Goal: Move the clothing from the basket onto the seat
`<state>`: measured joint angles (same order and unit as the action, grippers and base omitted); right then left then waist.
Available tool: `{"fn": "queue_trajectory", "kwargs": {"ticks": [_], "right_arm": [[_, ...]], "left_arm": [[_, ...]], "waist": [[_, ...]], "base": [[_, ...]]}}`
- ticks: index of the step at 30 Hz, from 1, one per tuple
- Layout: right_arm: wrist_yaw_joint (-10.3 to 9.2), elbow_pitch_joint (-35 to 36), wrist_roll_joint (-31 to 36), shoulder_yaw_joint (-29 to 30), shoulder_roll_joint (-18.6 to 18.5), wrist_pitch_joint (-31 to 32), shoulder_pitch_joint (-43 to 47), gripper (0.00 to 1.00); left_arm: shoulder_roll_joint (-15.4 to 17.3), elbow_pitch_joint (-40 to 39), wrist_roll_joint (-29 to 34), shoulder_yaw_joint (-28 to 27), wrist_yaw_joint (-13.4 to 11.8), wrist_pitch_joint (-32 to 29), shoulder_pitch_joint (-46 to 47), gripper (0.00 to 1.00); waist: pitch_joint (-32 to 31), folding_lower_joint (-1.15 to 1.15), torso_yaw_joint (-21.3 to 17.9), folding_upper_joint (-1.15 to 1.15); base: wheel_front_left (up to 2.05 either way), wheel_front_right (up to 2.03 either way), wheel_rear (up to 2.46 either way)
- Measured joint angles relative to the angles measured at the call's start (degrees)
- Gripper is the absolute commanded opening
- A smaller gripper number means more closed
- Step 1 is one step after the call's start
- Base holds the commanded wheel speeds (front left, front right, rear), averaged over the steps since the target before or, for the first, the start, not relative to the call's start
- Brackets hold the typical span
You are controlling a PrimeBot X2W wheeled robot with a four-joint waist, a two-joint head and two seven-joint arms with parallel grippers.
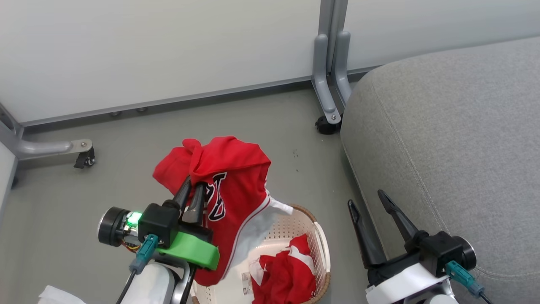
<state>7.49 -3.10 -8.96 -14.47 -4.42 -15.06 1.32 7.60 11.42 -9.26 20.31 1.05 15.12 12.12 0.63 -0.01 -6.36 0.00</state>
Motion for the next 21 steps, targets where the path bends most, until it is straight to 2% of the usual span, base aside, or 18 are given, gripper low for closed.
{"fn": "queue_trajectory", "kwargs": {"ticks": [6, 10, 14, 17, 21], "right_arm": [[0.0, 0.4, -0.5, -1.7, -0.5, 0.0, 0.8, 1.0], [0.0, 0.7, -1.2, -3.2, -0.6, 0.0, 0.5, 1.0], [0.0, 0.9, -4.8, -7.3, -2.0, 0.0, -1.5, 1.0], [0.0, 0.0, -7.1, -9.5, -4.2, 0.0, -3.2, 1.0], [0.0, -1.0, -8.6, -10.6, -6.9, 0.0, -5.6, 1.0]], "left_arm": [[-2.5, 2.0, -0.6, 0.0, 2.6, 0.0, 0.3, 0.0], [-3.4, 2.1, -0.8, 2.5, 4.2, 0.0, 1.7, 0.0], [-3.8, 1.1, -0.7, 5.8, 5.5, 0.0, 3.4, 0.0], [-2.7, 0.2, -1.0, 9.4, 6.1, 0.0, 4.2, 0.0], [0.9, -1.7, -4.0, 15.3, 6.3, 0.0, 5.8, 0.0]], "waist": [[-1.3, 0.0, 0.9, 0.0], [-1.3, 0.0, 1.3, 0.0], [-1.1, 0.0, 1.4, 0.0], [-0.9, 0.0, 1.4, 0.0], [-0.7, 0.0, 1.6, 0.0]], "base": [[0.0, 0.0, 0.0], [0.0, 0.0, 0.0], [0.0, 0.0, 0.0], [0.0, 0.0, 0.0], [0.0, 0.0, 0.0]]}}
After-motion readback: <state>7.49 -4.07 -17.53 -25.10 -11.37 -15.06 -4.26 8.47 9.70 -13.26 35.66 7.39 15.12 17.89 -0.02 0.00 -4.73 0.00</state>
